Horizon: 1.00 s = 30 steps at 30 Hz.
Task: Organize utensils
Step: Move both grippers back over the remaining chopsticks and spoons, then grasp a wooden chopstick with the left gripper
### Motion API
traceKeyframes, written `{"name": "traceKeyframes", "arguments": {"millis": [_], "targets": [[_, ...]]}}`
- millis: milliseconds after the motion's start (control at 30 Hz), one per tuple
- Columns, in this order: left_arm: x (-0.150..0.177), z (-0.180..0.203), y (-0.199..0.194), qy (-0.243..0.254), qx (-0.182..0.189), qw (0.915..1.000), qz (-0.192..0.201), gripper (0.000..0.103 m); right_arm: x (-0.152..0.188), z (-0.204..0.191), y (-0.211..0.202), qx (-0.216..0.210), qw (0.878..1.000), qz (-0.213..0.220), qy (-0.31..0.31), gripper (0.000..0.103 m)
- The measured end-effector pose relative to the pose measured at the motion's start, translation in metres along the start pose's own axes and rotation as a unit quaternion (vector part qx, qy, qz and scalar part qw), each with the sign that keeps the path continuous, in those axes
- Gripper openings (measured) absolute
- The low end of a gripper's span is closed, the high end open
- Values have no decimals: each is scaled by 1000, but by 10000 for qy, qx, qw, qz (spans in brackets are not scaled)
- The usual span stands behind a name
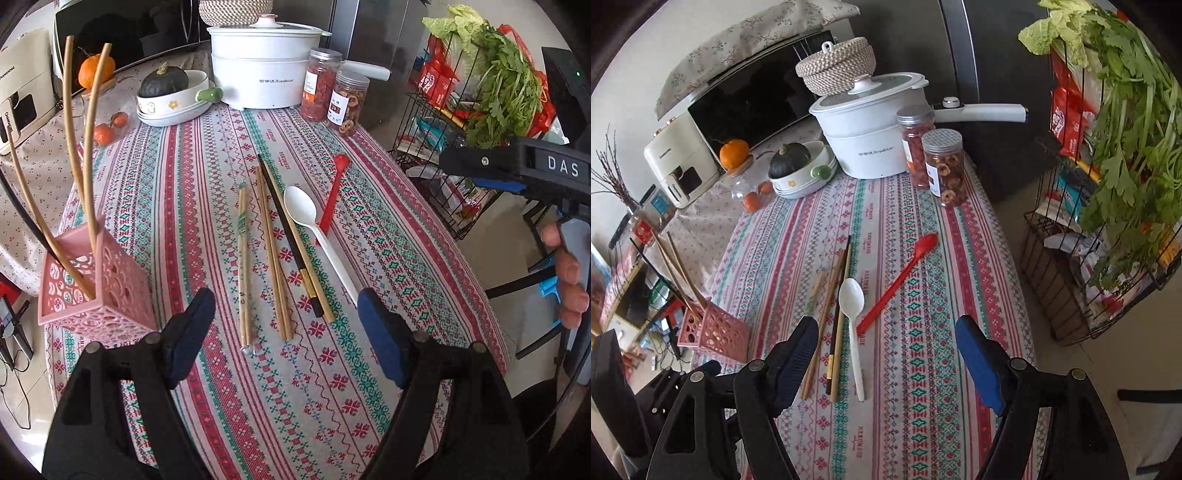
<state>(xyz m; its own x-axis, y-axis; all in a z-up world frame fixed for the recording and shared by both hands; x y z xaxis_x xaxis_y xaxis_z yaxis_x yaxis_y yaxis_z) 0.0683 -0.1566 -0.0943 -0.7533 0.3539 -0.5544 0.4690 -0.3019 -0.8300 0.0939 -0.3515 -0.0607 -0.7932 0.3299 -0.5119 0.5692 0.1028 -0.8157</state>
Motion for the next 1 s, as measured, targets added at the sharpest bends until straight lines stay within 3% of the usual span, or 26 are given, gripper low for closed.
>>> {"name": "traceKeyframes", "arguments": {"millis": [133, 333, 533, 700, 767, 833, 1000], "targets": [[-20, 0, 35, -426, -108, 9989, -169, 52, -3, 28, 20, 249, 9989, -234, 305, 78], [-45, -14, 79, -997, -470, 9936, -251, 33, -7, 39, 34, 204, 9977, -501, 419, 78], [-58, -28, 112, -1218, -834, 9883, -396, 24, -11, 30, 39, 92, 9980, -530, 321, 78], [-61, -34, 131, -1234, -1022, 9852, -605, 24, -13, 27, 44, 72, 9977, -590, 324, 78], [-61, -36, 134, -1218, -1024, 9852, -631, 23, -13, 27, 46, 83, 9975, -603, 347, 78], [-62, -36, 135, -1081, -998, 9865, -713, 8, -12, 28, 46, 95, 9973, -624, 377, 78], [-57, -29, 117, -1018, -633, 9909, -611, 6, -13, 29, 50, 148, 9972, -639, 367, 78]]}}
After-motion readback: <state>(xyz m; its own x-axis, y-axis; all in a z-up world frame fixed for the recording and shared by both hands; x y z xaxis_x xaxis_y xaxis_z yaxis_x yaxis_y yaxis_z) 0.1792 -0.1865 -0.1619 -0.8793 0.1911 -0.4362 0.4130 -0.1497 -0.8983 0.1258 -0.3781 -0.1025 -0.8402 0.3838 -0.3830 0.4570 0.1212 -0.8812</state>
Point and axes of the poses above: each gripper's, at about its wrist camera, not at the fingertips, and y roughly the way its jaws point, z to its right, x to its underside, the point moved 3 cm from there along y, roughly the way its jaws point, and after that the axes turned 6 degrees about y, right-handed, at the moved point
